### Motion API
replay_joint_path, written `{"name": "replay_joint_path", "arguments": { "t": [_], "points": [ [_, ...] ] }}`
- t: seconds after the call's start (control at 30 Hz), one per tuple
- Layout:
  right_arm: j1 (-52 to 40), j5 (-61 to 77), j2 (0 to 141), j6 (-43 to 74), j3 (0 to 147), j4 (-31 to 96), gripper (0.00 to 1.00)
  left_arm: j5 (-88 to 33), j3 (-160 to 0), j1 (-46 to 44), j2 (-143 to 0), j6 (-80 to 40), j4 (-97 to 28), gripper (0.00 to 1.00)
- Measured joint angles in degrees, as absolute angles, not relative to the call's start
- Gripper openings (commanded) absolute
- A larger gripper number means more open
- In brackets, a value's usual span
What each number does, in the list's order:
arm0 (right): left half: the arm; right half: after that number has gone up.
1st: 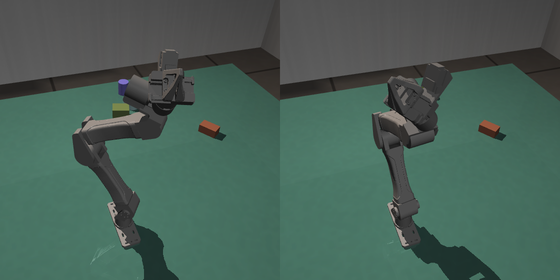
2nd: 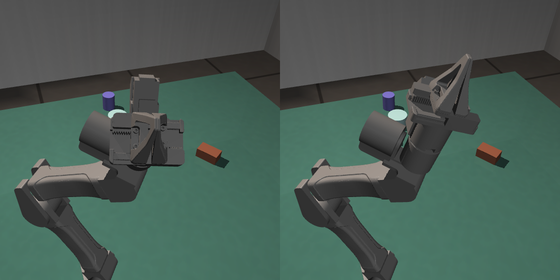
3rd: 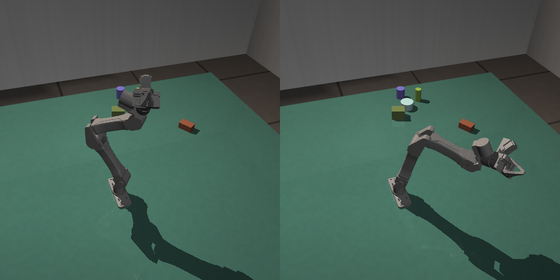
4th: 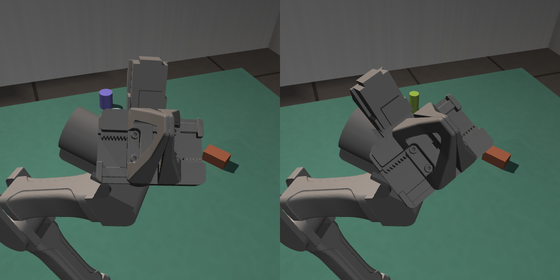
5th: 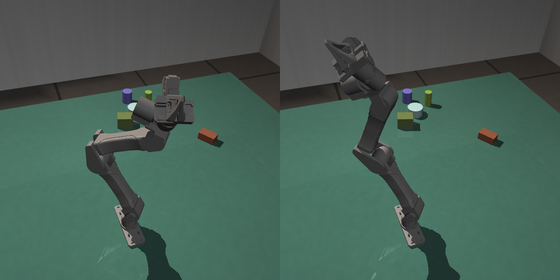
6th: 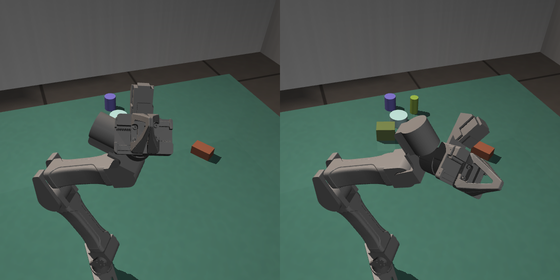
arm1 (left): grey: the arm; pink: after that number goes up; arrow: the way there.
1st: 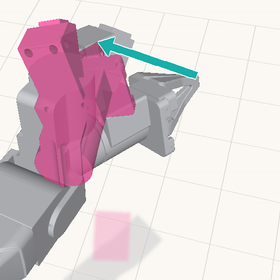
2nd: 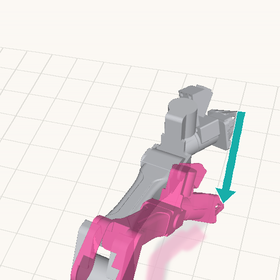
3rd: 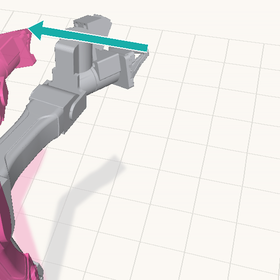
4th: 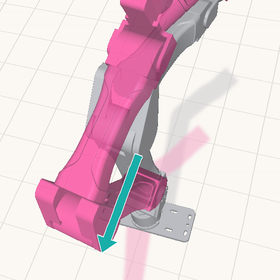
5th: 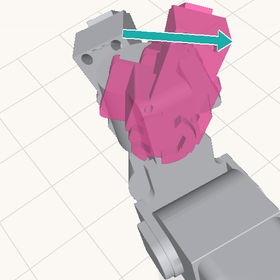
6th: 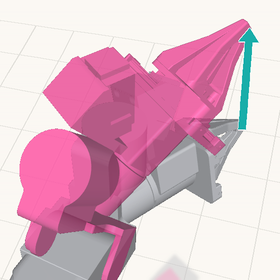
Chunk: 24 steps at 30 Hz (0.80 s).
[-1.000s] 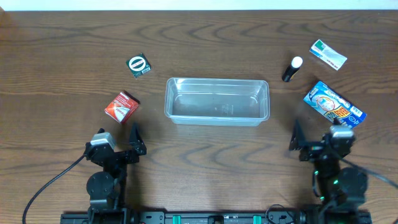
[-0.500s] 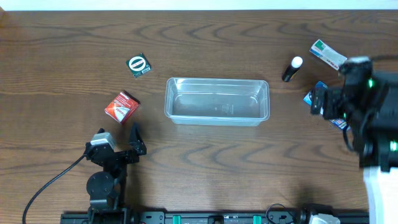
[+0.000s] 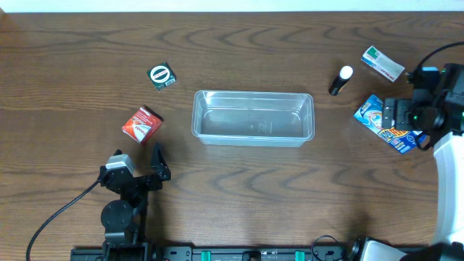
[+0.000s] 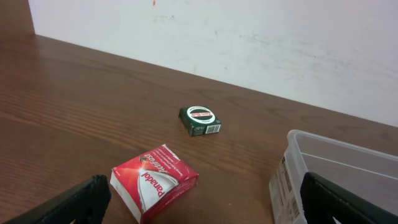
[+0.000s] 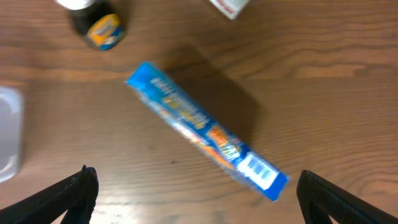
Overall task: Pack container
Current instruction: 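Grasp the blue fever-patch box with the right gripper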
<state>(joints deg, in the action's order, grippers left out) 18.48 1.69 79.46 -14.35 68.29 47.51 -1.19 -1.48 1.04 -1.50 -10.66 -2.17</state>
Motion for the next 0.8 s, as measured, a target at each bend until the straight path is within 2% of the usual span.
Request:
{"name": "replay_joint_path", "arguments": {
  "t": [0.47,0.67,0.73,0.8],
  "points": [
    [20.1,1.7,92.3,-16.4,68.3,44.2,0.99,-1.2,-1.5,1.0,-1.5,-10.7,-2.2,0.98],
    [20.1,1.8,95.8,-17.4,68.3,43.4,0.81,-1.2,-1.5,1.0,-1.5,-10.7,-2.2,0.98],
    [20.1,2.1,96.8,-17.5,68.3,43.4,0.70,-1.2,-1.5,1.0,-1.5,-10.7,-2.2,0.98],
    [20.1,2.3,97.8,-17.8,68.3,43.5,0.54,-1.2,-1.5,1.0,-1.5,-10.7,-2.2,0.98]
  ]
}}
